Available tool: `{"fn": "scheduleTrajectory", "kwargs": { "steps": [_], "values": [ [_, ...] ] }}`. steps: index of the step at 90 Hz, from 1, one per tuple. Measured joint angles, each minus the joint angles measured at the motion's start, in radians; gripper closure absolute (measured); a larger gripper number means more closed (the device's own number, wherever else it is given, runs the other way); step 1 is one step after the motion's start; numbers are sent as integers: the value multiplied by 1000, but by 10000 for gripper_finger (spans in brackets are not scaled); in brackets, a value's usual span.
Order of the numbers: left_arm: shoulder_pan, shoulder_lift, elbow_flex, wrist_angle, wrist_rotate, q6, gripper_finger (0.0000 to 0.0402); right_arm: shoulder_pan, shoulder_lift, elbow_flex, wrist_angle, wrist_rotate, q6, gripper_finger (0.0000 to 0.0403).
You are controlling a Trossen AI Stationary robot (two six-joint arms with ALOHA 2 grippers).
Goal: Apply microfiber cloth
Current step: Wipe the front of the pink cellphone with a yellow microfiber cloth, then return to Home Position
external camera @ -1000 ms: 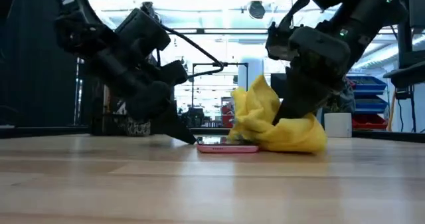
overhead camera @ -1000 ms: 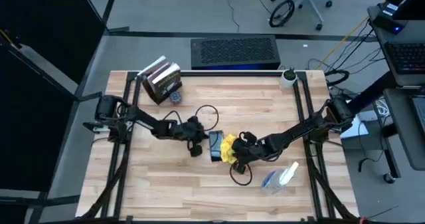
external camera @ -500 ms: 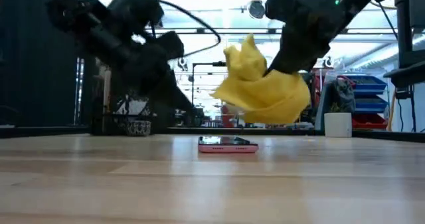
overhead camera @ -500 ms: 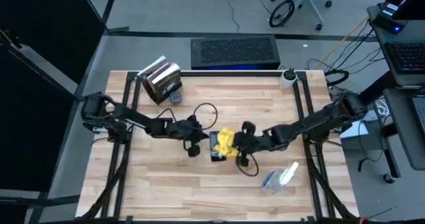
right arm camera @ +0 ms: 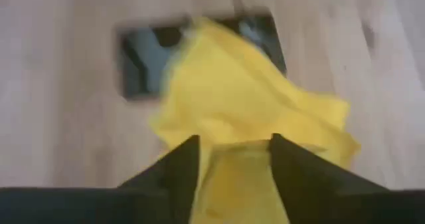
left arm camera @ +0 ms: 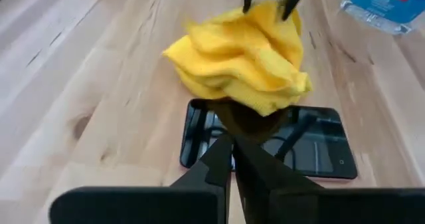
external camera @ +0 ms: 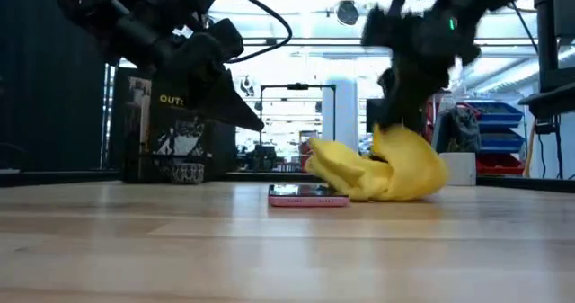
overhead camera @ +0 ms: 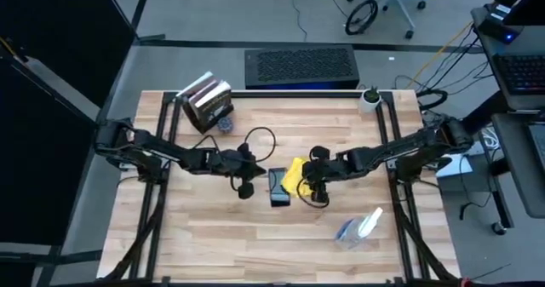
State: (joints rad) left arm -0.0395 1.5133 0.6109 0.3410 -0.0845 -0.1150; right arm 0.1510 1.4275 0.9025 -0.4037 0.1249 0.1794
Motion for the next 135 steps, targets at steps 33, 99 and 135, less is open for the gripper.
{"fn": "scheduleTrajectory", "kwargs": {
  "steps": [33,99,135],
  "values": [
    [0,-62,0,4,0,19,398,-52,-412,-67,72,-55,-154,214],
    [1,-65,0,8,-34,34,398,-78,-894,-463,156,-27,-59,368],
    [1,-65,0,27,-38,73,398,-78,-1137,-821,523,-21,-68,369]
  ]
}}
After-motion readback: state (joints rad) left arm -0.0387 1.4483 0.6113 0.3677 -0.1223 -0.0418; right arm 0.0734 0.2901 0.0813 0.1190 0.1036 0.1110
